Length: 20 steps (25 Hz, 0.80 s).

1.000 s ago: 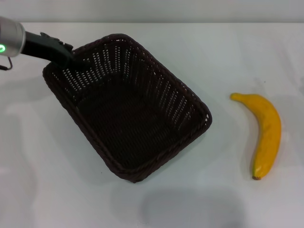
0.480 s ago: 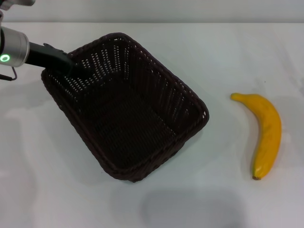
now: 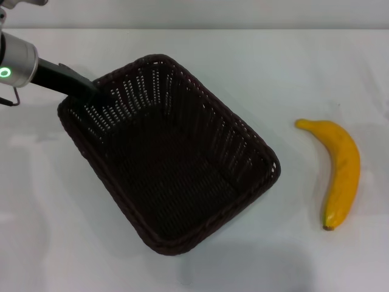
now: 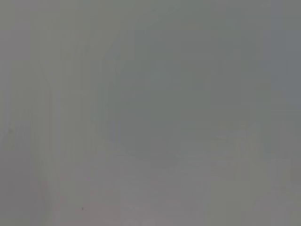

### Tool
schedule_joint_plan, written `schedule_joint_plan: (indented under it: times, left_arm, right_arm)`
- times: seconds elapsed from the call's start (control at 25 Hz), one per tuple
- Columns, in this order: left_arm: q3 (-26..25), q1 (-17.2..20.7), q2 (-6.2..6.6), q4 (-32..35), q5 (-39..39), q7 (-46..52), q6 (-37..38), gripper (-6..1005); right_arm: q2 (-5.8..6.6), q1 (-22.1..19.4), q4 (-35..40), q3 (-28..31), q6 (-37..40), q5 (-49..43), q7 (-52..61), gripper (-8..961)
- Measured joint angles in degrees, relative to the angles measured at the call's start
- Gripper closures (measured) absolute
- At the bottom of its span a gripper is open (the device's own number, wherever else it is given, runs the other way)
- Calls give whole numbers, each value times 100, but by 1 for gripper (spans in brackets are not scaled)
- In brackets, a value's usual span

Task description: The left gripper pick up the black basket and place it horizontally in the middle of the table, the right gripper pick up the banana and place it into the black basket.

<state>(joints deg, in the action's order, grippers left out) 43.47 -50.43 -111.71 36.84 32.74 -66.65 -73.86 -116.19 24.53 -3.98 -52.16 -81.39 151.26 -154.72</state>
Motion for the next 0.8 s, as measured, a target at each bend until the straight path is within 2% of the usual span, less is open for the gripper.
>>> schedule_joint_plan:
  times: [0.28, 0.44, 0.8]
  left_arm:
    - [-24, 104, 77, 86, -27, 504, -211, 745]
    - [-47, 209, 107, 184, 83, 710, -249, 756]
    - [-260, 902, 197, 654, 1694, 827, -634, 791]
  right_arm:
    - [0, 9, 39, 4, 8, 0, 48, 97]
    - [0, 21, 39, 4, 26, 10, 48, 97]
    - [0, 33, 38, 13, 62, 42, 48, 97]
